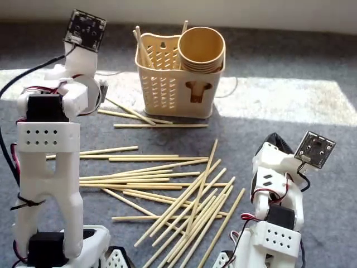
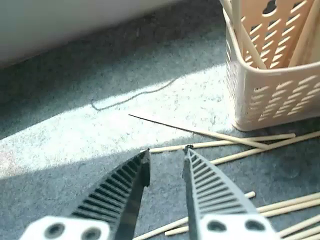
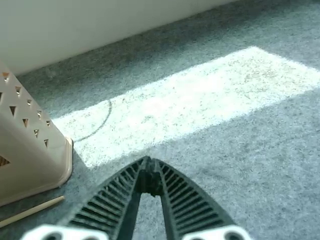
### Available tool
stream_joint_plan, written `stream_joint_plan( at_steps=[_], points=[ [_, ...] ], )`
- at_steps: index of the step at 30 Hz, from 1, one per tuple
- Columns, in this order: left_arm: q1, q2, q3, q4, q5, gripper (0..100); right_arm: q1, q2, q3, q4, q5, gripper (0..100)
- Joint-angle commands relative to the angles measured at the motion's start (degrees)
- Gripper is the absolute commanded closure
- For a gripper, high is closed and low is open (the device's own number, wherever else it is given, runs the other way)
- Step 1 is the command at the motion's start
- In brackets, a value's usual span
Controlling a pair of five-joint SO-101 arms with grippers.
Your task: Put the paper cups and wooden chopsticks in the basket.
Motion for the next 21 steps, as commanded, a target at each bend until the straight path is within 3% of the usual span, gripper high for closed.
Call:
stream_joint_plan(
  at_steps=[1, 11, 21],
  points=[
    [-0.6, -2.0, 2.7, 2.6, -9.8, 89, -0.7, -0.5, -0.3, -1.5, -0.2, 99.2],
    [1.7, -1.1, 21.1, 2.5, -29.5, 89, -0.7, -0.5, -0.3, -1.5, -0.2, 99.2],
    [9.4, 19.1, 19.0, 2.8, -30.7, 89, -0.7, -0.5, -0.3, -1.5, -0.2, 99.2]
  ],
)
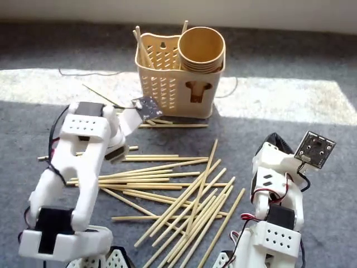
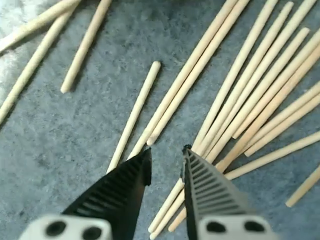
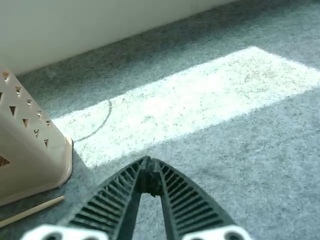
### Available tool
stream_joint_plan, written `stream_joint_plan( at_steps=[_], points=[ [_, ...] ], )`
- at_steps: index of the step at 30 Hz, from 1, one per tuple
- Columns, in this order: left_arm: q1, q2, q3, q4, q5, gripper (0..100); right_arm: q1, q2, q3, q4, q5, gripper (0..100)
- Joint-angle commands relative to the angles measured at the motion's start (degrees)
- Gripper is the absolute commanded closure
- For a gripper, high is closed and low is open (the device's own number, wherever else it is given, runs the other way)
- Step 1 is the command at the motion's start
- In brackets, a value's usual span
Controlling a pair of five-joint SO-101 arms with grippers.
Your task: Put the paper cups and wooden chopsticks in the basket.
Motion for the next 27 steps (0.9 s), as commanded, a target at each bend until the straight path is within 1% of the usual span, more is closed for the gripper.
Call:
stream_joint_plan(
  at_steps=[1, 3, 6, 18, 23, 27],
  points=[
    [3.5, 4.4, -4.4, 0.6, -0.5, 89, -0.7, -0.5, -0.3, -1.5, -0.2, 99.2],
    [5.0, 6.6, -5.6, 0.4, -0.8, 89, -0.7, -0.5, -0.3, -1.5, -0.2, 99.2],
    [6.4, 9.5, -6.4, 0.4, -3.3, 89, -0.7, -0.5, -0.3, -1.5, -0.2, 99.2],
    [3.7, 26.0, -21.1, 0.3, -3.4, 89, -0.7, -0.5, -0.3, -1.5, -0.2, 99.2],
    [3.5, 33.1, -24.7, 0.7, -3.3, 90, -0.7, -0.5, -0.3, -1.5, -0.2, 99.2],
    [3.4, 34.0, -25.7, 0.9, -3.3, 96, -0.7, -0.5, -0.3, -1.5, -0.2, 99.2]
  ],
)
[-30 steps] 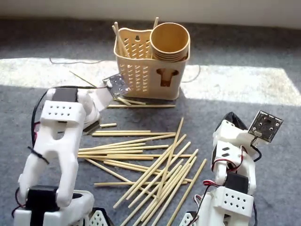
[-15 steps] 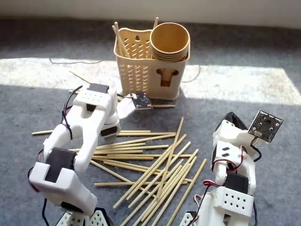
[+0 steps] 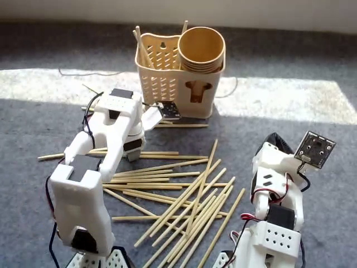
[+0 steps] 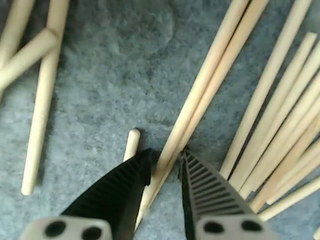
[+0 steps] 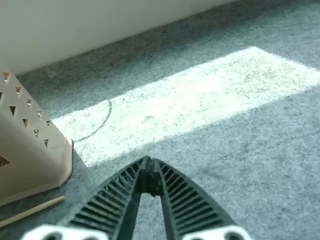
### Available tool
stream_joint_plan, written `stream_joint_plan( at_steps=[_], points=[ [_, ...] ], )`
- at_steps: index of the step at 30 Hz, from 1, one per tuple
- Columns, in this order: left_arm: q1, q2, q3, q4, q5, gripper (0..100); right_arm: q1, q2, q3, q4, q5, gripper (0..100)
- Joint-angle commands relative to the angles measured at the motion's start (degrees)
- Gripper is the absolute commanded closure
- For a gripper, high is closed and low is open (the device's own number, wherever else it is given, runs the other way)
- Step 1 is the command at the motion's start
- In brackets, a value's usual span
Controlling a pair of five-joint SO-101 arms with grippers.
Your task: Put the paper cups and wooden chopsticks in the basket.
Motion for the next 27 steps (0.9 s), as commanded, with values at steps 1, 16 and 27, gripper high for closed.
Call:
stream_joint_plan(
  at_steps=[1, 16, 27],
  points=[
    [-0.6, 0.6, -2.3, 0.7, -0.7, 97, -0.7, -0.5, -0.3, -1.5, -0.2, 99.2],
    [0.1, -8.4, -2.2, 12.0, -0.5, 99, -0.7, -0.5, -0.3, -1.5, -0.2, 99.2],
    [0.2, -18.3, -2.2, 17.8, -0.5, 100, -0.7, -0.5, -0.3, -1.5, -0.2, 99.2]
  ],
)
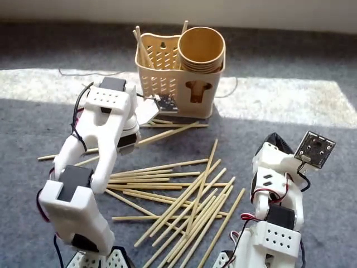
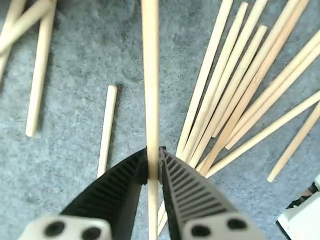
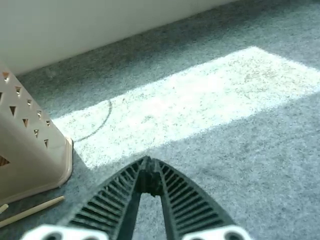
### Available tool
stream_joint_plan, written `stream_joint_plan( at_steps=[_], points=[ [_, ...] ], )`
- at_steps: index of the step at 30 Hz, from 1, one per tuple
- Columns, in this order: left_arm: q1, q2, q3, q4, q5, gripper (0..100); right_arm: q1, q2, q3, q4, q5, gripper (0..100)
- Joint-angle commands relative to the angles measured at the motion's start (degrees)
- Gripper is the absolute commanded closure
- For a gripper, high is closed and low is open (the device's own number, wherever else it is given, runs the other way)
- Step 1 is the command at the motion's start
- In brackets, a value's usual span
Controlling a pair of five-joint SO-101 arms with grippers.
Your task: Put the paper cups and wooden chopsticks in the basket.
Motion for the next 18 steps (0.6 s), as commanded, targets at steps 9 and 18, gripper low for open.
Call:
stream_joint_plan(
  at_steps=[9, 18],
  points=[
    [3.1, -16.6, 6.1, 3.3, -0.2, 100, -0.7, -0.5, -0.3, -1.5, -0.2, 99.2],
    [4.0, -32.9, 7.7, -2.3, 9.3, 100, -0.3, -0.7, -0.3, -1.5, -0.3, 99.2]
  ],
)
